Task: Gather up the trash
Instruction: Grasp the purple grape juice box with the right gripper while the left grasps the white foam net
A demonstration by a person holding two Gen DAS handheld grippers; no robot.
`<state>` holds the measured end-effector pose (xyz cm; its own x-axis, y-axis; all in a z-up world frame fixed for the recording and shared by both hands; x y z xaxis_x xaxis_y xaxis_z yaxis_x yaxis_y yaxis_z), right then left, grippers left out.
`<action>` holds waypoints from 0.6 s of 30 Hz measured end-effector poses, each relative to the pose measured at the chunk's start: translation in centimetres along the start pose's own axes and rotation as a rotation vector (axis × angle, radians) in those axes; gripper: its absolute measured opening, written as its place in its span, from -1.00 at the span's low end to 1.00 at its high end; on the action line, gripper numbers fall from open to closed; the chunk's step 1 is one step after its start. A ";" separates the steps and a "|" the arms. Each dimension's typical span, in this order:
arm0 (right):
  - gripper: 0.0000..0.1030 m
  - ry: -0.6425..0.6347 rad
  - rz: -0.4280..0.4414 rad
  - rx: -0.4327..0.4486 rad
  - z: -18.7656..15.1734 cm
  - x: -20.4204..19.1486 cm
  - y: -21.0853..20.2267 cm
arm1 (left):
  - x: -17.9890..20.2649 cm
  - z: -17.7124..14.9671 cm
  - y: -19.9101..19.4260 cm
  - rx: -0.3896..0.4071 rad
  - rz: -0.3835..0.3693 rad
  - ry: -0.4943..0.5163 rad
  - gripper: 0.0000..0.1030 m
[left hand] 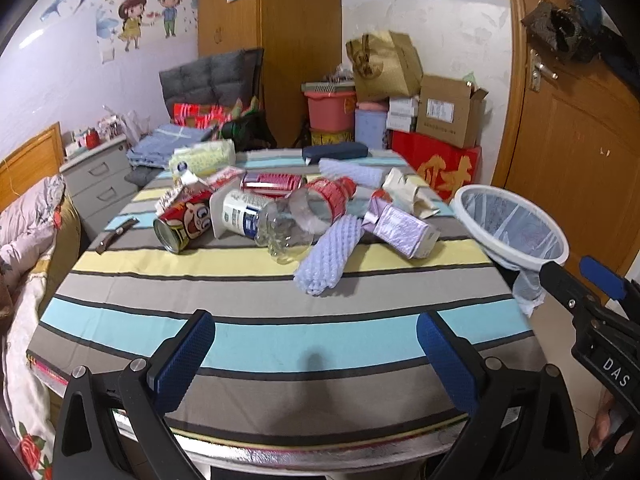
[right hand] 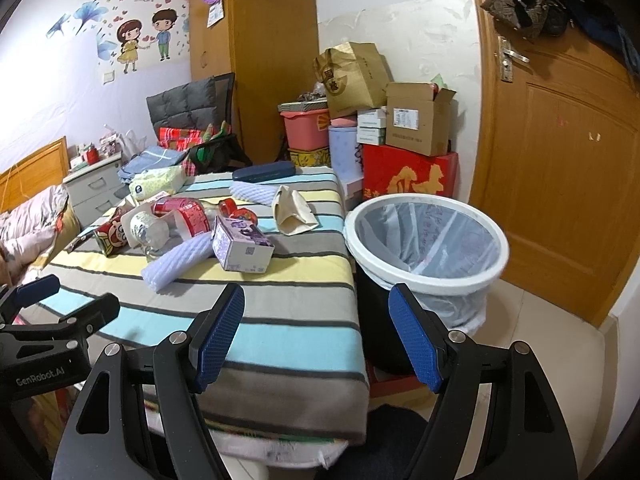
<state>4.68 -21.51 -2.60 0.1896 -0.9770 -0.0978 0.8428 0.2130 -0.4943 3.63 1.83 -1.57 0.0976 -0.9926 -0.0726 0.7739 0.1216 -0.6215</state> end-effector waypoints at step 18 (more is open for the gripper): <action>0.48 -0.202 0.170 -0.163 2.6 -3.7 9.3 | -2.4 3.4 8.8 -0.118 -0.098 -0.009 0.98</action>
<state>13.09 -15.84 -4.61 0.4311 -0.9019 -0.0256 0.7013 0.3528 -0.6195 12.35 5.32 -4.17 0.0313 -0.9995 0.0000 0.7014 0.0220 -0.7125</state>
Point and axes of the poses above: each gripper's, at about its wrist camera, not at the fingertips, and y roughly the way its jaws point, x to its right, z to its top, the point moved 2 cm from there along y, roughly the way its jaws point, and after that the axes turned 7 degrees about z, right-handed, at the moved point
